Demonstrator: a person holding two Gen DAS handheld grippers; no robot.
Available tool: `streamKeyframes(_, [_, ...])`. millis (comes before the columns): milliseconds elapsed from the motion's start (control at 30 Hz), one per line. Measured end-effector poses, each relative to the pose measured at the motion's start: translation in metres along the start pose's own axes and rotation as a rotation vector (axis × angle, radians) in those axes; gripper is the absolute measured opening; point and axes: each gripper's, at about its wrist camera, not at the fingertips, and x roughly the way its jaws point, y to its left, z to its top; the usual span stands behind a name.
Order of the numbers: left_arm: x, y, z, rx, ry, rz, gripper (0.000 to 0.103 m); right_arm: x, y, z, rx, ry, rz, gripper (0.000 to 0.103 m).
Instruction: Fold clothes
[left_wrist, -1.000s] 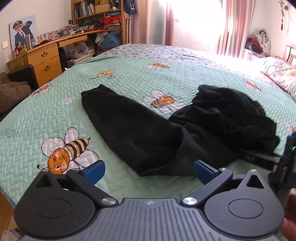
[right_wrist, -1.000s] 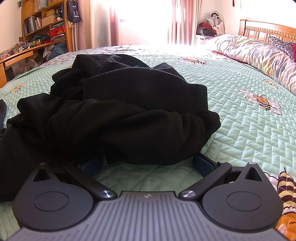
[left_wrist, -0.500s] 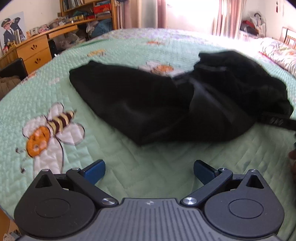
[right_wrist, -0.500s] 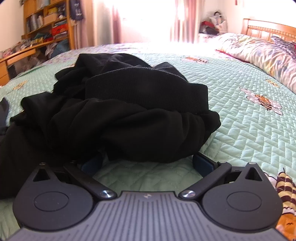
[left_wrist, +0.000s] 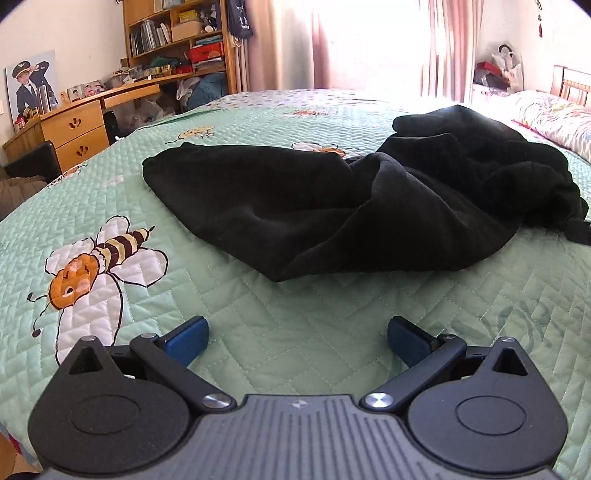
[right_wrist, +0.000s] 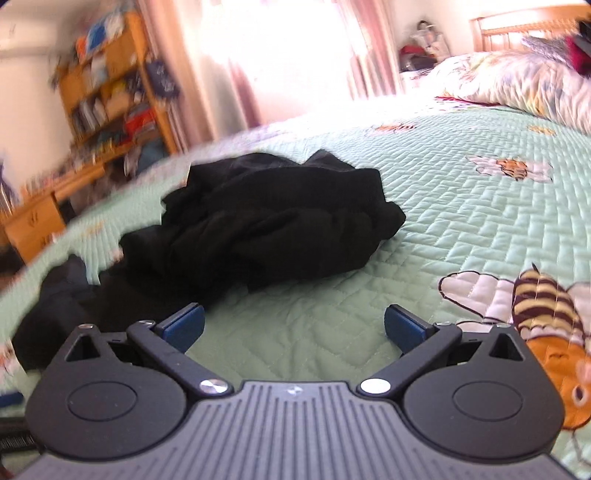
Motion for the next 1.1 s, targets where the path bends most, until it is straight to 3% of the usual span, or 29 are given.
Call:
streamKeyframes(200, [0.000, -0.001, 0.000, 0.014, -0.017, 0.000, 0.103, -0.002, -0.012, -0.005, 0.074, -0.021, 0.054, 0.103])
streamKeyframes(367, [-0.002, 0.001, 0.005, 0.030, -0.023, -0.017, 0.102, -0.012, -0.004, 0.005, 0.049, -0.039, 0.044, 0.103])
streamKeyframes(500, [0.002, 0.004, 0.004, 0.016, -0.059, -0.026, 0.102, -0.022, 0.030, 0.032, -0.209, -0.164, 0.001, 0.103])
streamKeyframes(633, [0.005, 0.003, -0.002, 0.020, -0.102, -0.028, 0.103, -0.012, 0.061, 0.048, -0.534, -0.209, -0.034, 0.100])
streamKeyframes(667, [0.005, 0.004, -0.002, 0.017, -0.104, -0.034, 0.103, -0.006, 0.067, 0.048, -0.621, -0.202, -0.043, 0.086])
streamKeyframes(700, [0.006, 0.004, -0.002, 0.013, -0.105, -0.039, 0.103, -0.001, 0.073, 0.048, -0.709, -0.193, -0.051, 0.062])
streamKeyframes(733, [0.007, 0.005, -0.002, 0.009, -0.107, -0.045, 0.103, 0.006, 0.077, 0.047, -0.768, -0.176, -0.067, 0.054])
streamKeyframes(900, [0.008, 0.006, -0.002, 0.005, -0.109, -0.058, 0.103, 0.037, 0.086, 0.043, -0.959, -0.127, -0.138, 0.051])
streamKeyframes(1033, [0.010, 0.008, -0.001, -0.003, -0.103, -0.071, 0.102, 0.053, 0.099, 0.039, -1.092, -0.093, -0.136, 0.051])
streamKeyframes(1067, [0.010, 0.008, -0.001, -0.004, -0.102, -0.073, 0.102, 0.060, 0.102, 0.040, -1.117, -0.058, -0.128, 0.047])
streamKeyframes(1100, [0.010, 0.008, -0.001, -0.004, -0.101, -0.074, 0.103, 0.066, 0.104, 0.040, -1.130, -0.010, -0.111, 0.037])
